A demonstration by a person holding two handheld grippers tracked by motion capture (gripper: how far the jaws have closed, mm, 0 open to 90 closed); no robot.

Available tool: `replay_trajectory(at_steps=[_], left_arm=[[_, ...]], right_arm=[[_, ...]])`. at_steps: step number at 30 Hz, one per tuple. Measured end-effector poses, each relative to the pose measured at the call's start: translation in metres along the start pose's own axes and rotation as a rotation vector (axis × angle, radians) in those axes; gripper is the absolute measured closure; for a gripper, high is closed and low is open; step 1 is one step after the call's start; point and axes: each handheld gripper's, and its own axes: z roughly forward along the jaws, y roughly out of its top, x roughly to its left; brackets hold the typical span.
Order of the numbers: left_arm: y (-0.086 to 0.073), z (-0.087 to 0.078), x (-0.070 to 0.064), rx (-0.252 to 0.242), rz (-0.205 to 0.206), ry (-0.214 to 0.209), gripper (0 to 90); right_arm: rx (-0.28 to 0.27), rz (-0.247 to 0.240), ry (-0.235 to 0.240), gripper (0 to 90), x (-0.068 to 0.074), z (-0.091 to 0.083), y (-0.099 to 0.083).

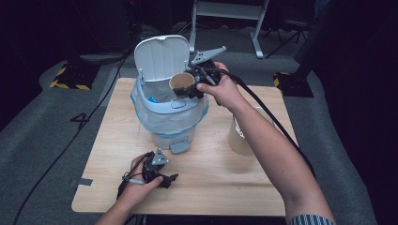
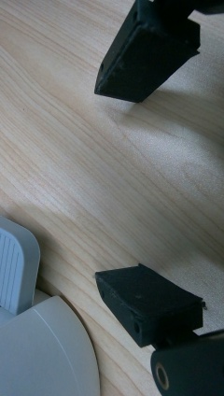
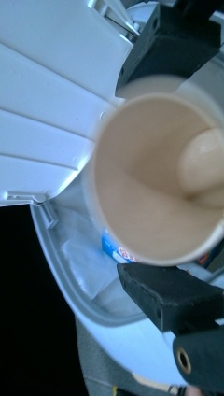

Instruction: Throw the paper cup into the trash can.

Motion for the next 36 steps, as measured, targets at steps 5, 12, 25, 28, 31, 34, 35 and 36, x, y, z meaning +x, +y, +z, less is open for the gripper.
replay_trajectory(at_steps=[5,12,25,28,31,34,35,36], left_arm=[[0.0,0.0,0.0,0.0,0.0,0.001,11.0],[0.0,0.0,0.0,-0.003,0.0,-0.002,11.0],[-0.008,-0.008,0.009,-0.01,-0.012,0.027,14.6],[-0.009,-0.009,0.01,-0.01,-0.015,0.029,14.5],[-0.011,-0.01,0.011,-0.011,-0.009,0.023,14.5],[-0.011,-0.011,0.011,-0.01,-0.011,0.024,14.5],[-0.011,-0.011,0.011,-0.01,-0.011,0.024,14.5],[-0.011,-0.011,0.011,-0.011,-0.012,0.024,14.5]], right_arm=[[-0.036,-0.058,-0.021,15.4,0.003,-0.005,0.0],[-0.094,-0.083,-0.042,17.9,0.009,-0.028,0.004],[-0.144,0.007,-0.165,20.4,0.016,-0.097,-0.01],[-0.139,0.006,-0.184,20.3,0.017,-0.111,-0.016],[-0.124,0.002,-0.195,20.3,0.018,-0.122,-0.022],[-0.107,-0.011,-0.204,20.3,0.02,-0.135,-0.029],[-0.105,-0.013,-0.207,20.3,0.021,-0.138,-0.03],[-0.103,-0.015,-0.212,20.3,0.021,-0.142,-0.032]])
